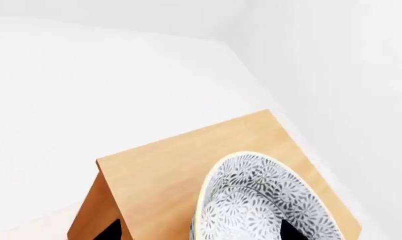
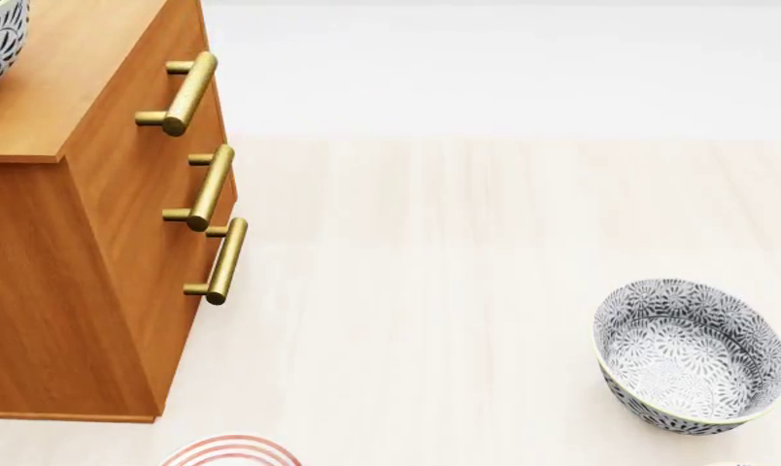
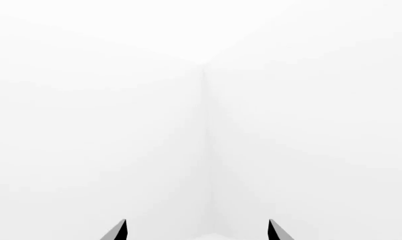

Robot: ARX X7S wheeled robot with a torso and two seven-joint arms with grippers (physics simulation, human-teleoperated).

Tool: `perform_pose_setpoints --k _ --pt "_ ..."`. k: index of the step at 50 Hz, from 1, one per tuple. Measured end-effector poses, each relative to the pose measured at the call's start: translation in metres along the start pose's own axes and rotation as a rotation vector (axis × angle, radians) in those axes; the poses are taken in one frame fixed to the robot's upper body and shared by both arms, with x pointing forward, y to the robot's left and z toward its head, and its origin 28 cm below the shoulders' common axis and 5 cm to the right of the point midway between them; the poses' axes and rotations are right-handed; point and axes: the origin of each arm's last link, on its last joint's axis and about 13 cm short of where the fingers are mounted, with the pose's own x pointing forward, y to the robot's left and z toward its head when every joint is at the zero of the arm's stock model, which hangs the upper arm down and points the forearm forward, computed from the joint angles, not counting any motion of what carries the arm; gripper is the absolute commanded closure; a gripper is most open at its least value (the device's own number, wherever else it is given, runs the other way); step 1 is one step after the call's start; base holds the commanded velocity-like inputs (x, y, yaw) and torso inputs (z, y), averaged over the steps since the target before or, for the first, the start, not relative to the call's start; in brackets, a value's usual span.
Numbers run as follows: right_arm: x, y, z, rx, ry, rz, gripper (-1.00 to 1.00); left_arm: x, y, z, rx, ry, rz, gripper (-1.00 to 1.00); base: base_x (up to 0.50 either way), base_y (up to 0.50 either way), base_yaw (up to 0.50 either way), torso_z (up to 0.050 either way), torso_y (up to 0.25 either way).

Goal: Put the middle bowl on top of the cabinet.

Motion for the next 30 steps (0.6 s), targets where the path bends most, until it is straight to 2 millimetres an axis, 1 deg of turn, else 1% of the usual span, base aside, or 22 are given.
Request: perform_pose_setpoints --k 5,15,30 --pt "0.0 -0.001 0.0 0.0 -0.001 0.0 -1.0 -0.014 0.004 0.002 0.021 -0.072 -0.041 -1.0 0.0 0.0 0.0 0.0 0.0" --pt "0.0 -0.002 0.0 -0.001 -0.002 0.002 -1.0 -0.042 0.016 -0.004 0.101 -0.267 -0.165 -1.0 0.0 0.0 0.0 0.0 0.0" --pt "0.001 -0.003 -0.001 0.0 -0.005 0.004 -1.0 -0.071 0.026 -0.023 0.228 -0.485 -0.429 -1.0 0.0 0.0 0.0 0.0 0.0"
